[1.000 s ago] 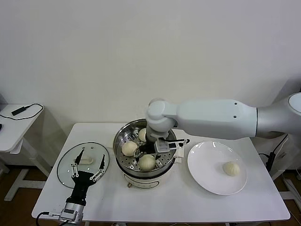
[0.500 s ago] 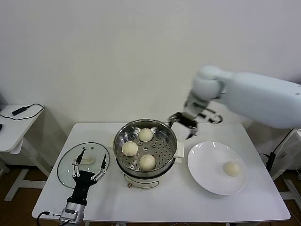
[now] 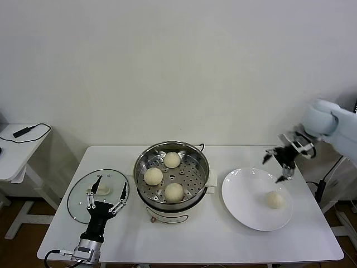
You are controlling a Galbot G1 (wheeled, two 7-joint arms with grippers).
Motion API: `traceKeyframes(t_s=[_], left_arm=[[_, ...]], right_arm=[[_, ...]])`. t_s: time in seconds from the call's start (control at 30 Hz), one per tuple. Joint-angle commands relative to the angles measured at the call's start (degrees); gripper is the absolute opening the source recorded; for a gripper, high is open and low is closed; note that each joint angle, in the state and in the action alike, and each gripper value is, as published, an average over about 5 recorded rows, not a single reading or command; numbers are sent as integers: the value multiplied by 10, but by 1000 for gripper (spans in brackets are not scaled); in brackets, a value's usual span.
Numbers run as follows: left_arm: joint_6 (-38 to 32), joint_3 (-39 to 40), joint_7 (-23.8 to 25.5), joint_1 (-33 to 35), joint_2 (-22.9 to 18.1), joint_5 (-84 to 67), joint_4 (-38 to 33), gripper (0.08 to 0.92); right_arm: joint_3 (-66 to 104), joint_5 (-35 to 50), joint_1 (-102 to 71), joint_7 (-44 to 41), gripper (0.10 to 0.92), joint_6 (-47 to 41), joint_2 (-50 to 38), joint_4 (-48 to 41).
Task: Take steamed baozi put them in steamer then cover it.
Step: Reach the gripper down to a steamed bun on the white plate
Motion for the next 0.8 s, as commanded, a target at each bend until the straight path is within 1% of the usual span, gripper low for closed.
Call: traceKeyframes(t_s=[0.03, 0.4, 0.8], left_arm=[[0, -1, 0, 1, 0, 1, -1, 823], [-1, -7, 0, 2, 0, 0, 0, 823], [-2, -11, -1, 0, -1, -4, 5, 823]], right_arm=[[15, -6, -109, 60, 823, -22, -37, -47], [51, -7, -163, 101, 823, -31, 0, -74], [67, -8, -184, 115, 823, -32, 25, -93]])
